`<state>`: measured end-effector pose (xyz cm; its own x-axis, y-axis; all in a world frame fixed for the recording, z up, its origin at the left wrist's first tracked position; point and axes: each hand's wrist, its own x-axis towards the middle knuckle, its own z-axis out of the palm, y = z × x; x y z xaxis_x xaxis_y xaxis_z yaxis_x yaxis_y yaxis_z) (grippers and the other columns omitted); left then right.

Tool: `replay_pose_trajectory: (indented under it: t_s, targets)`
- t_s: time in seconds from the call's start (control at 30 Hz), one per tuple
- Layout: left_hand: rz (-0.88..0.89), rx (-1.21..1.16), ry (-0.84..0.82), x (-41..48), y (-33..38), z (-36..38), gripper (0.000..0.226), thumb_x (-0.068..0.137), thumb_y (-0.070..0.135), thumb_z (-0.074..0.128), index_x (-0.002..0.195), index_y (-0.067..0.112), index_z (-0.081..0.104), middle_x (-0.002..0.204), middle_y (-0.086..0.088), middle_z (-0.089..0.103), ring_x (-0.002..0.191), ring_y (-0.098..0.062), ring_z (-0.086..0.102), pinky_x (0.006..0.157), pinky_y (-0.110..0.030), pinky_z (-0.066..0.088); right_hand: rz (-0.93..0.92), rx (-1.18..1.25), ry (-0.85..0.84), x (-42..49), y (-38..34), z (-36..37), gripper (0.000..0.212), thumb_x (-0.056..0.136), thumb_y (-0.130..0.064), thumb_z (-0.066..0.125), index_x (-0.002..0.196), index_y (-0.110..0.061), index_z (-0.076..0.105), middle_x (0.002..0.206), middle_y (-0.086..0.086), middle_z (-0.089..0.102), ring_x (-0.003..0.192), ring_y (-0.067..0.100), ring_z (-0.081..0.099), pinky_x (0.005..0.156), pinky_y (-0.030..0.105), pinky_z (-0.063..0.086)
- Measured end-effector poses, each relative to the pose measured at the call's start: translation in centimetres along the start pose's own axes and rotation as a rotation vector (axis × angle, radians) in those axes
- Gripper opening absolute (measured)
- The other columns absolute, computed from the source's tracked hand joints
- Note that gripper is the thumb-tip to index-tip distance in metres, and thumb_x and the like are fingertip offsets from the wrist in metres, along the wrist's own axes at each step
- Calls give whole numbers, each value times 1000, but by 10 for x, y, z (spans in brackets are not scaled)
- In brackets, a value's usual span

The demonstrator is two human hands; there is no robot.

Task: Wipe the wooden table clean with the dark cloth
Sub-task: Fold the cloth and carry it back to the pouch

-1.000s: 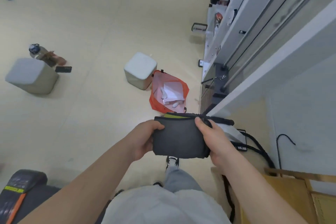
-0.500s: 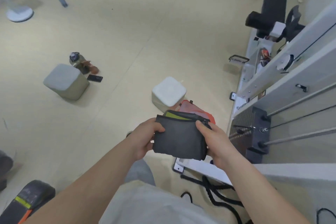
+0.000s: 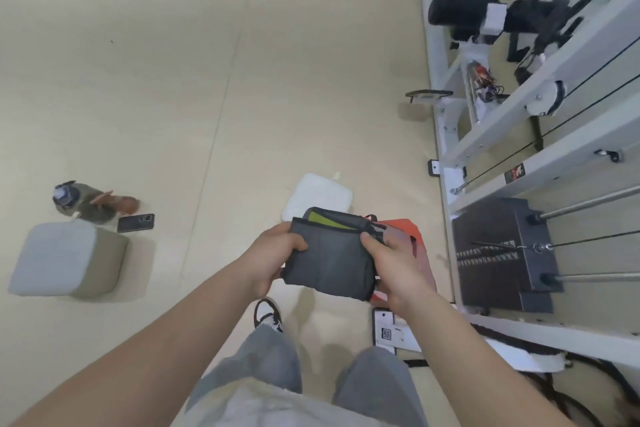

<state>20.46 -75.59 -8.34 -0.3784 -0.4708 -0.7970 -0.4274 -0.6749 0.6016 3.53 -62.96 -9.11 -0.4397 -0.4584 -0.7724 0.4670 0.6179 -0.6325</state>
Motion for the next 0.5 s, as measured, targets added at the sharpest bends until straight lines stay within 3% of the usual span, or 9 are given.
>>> replay_pose_trajectory:
  t_s: [0.1,0.17,0.23,0.3,0.33,0.4,0.5]
  targets:
    - [31,73,31,46,9,-10,34,89,5,56,107,27,75,108,-1,77,96,-21,69,84,-37,56,-39,17,66,46,2,16,28,90,-46,69,110,-27,71,112,-3,77,110,27,71,102,59,53]
    - [55,107,43,91,5,-12,35,89,4,56,104,29,76,103,3,78,95,-18,71,84,-33,57,-62,44,89,92,10,26,22,95,-42,68,106,-23,69,111,0,75,109,26,70,97,45,58]
    - [74,136,46,149,-7,-14,36,89,4,56,103,30,76,100,4,78,96,-19,72,85,-37,59,-70,74,81,148,26,33,24,99,-41,65,107,-18,65,113,3,73,107,25,69,80,32,57]
    - [73,155,59,212,-27,-16,31,89,5,57,102,27,75,97,0,78,88,-22,72,83,-44,60,-69,105,71,210,51,40,25,100,-41,64,110,-18,64,112,-1,73,98,18,70,70,26,58]
    - [70,160,72,243,-38,-17,28,89,7,57,101,25,74,95,-2,77,81,-22,71,75,-42,59,-65,116,73,241,66,43,24,100,-42,64,110,-20,65,110,-4,73,97,16,70,69,26,59]
    - [71,163,107,305,-60,-20,24,89,9,57,98,22,74,87,0,73,69,-19,64,57,-29,51,-81,112,86,303,97,51,22,95,-48,67,105,-28,70,111,-6,75,103,16,71,83,37,62]
    - [83,167,117,390,-92,-26,20,89,8,56,90,21,72,74,5,69,59,-15,59,48,-20,42,-129,123,106,390,144,59,31,81,-57,72,97,-30,75,108,-4,77,109,23,72,101,53,56]
